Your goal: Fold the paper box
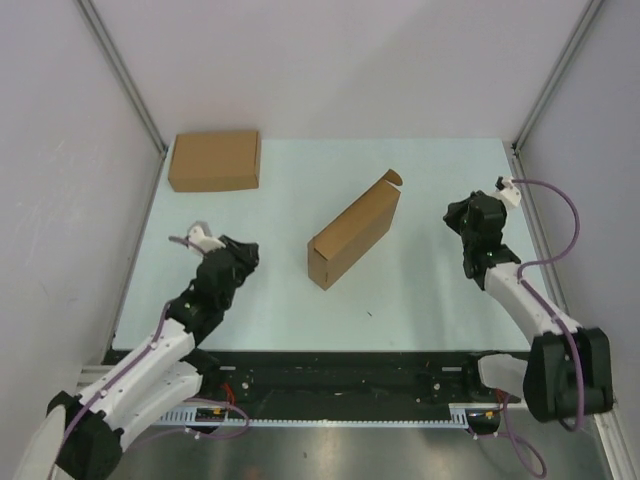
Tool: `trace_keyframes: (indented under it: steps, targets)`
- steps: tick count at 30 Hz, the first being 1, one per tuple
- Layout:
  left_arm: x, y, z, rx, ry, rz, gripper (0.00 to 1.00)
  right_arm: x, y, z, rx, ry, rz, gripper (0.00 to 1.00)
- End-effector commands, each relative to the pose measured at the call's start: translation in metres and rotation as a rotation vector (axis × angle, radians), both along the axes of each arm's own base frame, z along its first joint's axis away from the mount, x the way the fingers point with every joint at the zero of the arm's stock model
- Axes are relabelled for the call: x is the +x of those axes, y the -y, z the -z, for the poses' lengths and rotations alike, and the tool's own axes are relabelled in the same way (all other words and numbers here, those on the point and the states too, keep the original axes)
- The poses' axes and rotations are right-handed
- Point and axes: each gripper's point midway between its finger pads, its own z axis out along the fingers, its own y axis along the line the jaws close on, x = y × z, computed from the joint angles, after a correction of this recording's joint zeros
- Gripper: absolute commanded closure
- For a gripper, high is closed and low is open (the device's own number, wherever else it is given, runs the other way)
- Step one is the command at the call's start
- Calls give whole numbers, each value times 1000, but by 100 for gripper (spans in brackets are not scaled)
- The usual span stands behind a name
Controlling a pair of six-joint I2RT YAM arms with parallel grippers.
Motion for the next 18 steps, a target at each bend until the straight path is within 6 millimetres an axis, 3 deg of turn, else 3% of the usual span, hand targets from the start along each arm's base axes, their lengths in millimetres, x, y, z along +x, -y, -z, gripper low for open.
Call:
trace_keyframes:
  steps: [1, 2, 3, 5, 6, 8, 9, 10, 15, 16, 17, 18]
  targets:
    - [-31, 16, 38, -220, -56, -118, 73, 46, -23, -8, 310, 111, -113, 100]
    - [-38, 31, 40, -230, -63, -84, 74, 53, -28, -3, 336, 101, -140, 100]
    - [-42, 36, 44, -238, -74, -83, 75, 71, -32, 6, 354, 96, -160, 100]
    - [-49, 49, 55, -235, -97, -83, 76, 87, -39, 12, 388, 81, -195, 100]
    - [-51, 52, 62, -236, -110, -89, 76, 99, -42, 9, 395, 100, -215, 100]
    - [-53, 54, 83, -248, -147, -124, 76, 113, -46, 34, 421, 53, -218, 100]
    - [-52, 54, 90, -256, -158, -141, 76, 123, -48, 29, 428, 79, -233, 100]
    - [-50, 54, 98, -272, -160, -160, 76, 129, -50, 48, 440, 43, -235, 100]
    - [-42, 70, 103, -294, -174, -147, 76, 153, -52, 74, 467, 19, -244, 100]
    - [-41, 77, 103, -307, -181, -134, 76, 161, -54, 71, 470, 32, -254, 100]
    - [-41, 82, 104, -323, -195, -118, 76, 163, -56, 87, 479, 4, -260, 100]
    - [-42, 86, 108, -331, -205, -107, 77, 167, -59, 87, 483, 12, -272, 100]
